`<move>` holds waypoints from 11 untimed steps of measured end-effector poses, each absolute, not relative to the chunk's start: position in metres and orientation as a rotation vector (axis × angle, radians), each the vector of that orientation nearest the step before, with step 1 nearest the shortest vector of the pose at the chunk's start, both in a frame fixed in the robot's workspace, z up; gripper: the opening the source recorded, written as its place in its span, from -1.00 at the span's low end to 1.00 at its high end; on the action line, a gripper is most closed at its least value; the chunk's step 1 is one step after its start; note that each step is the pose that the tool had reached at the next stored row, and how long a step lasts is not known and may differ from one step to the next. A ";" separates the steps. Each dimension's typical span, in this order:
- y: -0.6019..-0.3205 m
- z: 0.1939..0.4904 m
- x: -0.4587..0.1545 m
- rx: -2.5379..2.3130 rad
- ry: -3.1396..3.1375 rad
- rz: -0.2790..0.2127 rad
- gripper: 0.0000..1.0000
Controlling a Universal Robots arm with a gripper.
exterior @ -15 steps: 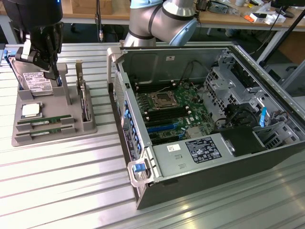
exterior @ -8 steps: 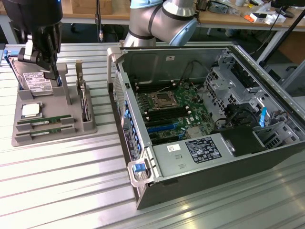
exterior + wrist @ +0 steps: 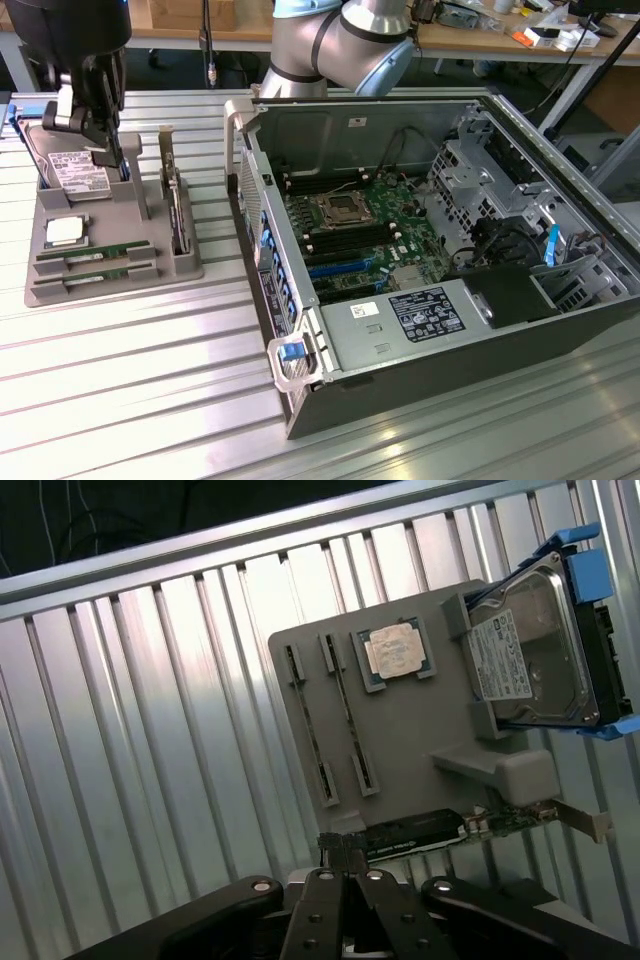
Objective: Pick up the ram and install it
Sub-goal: 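Pick up the ram and move it above insertion slot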
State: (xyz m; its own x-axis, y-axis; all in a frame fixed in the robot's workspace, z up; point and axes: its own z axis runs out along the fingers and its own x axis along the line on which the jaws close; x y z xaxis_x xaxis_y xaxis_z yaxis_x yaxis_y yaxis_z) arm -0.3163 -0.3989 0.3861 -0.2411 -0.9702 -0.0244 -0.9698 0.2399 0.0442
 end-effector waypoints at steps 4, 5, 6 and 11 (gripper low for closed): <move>-0.399 0.386 -0.316 1.934 -2.464 -0.078 -0.79; -0.399 0.386 -0.316 1.934 -2.464 -0.078 -0.79; -0.399 0.386 -0.316 1.934 -2.464 -0.078 -0.79; -0.399 0.386 -0.316 1.934 -2.464 -0.078 -0.40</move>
State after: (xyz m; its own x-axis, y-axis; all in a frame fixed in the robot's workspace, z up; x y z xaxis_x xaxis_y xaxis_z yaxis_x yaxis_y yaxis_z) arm -0.3163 -0.3989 0.3861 -0.2382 -0.9709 -0.0244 -0.9705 0.2370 0.0443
